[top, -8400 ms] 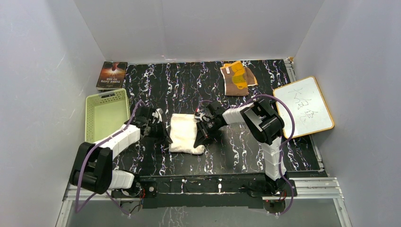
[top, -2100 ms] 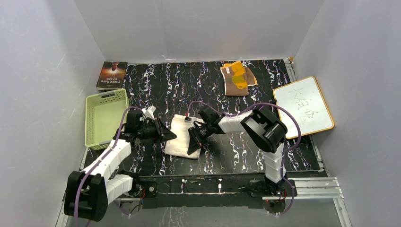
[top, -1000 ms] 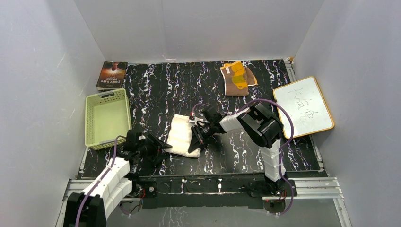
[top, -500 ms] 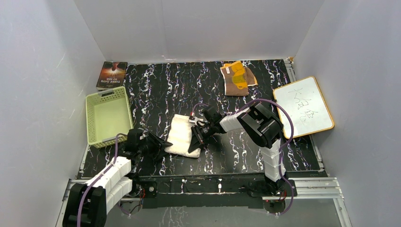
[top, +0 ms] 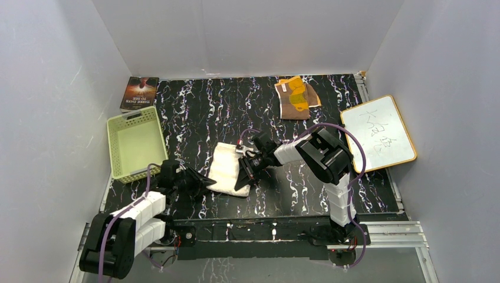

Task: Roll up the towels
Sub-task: Roll the towel at the center of the board.

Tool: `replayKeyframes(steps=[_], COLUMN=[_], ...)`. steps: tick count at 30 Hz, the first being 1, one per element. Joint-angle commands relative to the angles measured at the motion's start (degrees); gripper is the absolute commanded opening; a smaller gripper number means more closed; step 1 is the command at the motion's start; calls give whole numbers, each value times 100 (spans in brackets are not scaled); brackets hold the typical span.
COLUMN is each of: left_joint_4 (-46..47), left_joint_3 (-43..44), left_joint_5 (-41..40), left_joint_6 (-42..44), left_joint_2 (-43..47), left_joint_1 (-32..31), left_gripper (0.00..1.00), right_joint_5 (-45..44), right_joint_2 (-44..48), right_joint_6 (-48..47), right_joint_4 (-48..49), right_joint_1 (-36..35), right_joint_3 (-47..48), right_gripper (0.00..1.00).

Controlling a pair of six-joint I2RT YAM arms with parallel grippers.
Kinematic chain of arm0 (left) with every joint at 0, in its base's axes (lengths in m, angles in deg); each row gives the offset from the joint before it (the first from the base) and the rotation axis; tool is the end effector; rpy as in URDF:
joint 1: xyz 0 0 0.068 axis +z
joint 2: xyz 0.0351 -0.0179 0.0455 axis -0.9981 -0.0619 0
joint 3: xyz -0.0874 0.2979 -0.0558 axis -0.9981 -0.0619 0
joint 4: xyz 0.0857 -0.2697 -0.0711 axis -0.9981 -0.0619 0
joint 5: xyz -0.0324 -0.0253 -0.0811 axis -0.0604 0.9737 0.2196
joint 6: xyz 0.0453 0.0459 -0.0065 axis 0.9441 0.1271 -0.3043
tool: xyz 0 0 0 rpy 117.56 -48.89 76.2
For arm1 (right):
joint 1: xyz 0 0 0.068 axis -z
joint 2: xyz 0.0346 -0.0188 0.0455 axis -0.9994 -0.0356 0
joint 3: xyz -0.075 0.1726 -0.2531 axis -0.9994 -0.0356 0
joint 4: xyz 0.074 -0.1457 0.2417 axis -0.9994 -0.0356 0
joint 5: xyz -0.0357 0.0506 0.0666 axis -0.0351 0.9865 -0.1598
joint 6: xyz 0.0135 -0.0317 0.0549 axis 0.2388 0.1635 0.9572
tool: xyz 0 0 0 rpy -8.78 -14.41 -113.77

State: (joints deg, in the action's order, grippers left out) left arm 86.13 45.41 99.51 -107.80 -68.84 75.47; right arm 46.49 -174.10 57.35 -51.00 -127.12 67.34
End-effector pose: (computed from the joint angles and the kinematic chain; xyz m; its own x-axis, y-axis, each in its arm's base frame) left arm 0.1657 -0.0560 0.1249 -0.7108 -0.7034 0.0020 -0.4014 0.4033 -0.8223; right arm 0.2889 0.2921 0.0873 -0.9103 -0.4103 -0.0550 -0.2177 0.3615 0.9066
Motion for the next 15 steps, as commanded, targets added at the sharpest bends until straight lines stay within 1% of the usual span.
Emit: replayKeyframes(steps=[1,2,6,7,8,10,12,13,15], left_joint_4=[-246,-339,-919,-1011,-1097,-1195,-1204,-1186,-1161], left_joint_3=[-49,-14,209,253,292,342,331,313,318], left_joint_5=[-43,-67,-245,-269,-293,-324,-319,-304,-270], left_joint_6=[272,334,644,712,770,831,840,833,840], left_joint_2=[-9,31,172,209,220,252,279,281,270], left_joint_1=[9,11,9,9,8,13,9,11,15], left_gripper=[7,0,0,0,0,0,0,0,0], right_joint_5=[-1087,-1082,-1111,-1154,-1231,-1395,-1612,-1715,-1906], right_joint_2=[-307,-312,-369,-350,-298,-122,63,128,261], right_joint_6=[-448,-481,-753,-828,-887,-1060,-1259,-1349,-1463], right_joint_4=[-330,-364,-676,-731,-759,-784,-922,-1009,-1134], right_joint_1=[157,155,159,157,162,157,162,163,178], right_joint_3=[-119,-98,82,115,135,153,229,280,363], right_gripper=[0,0,1,9,21,42,58,60,62])
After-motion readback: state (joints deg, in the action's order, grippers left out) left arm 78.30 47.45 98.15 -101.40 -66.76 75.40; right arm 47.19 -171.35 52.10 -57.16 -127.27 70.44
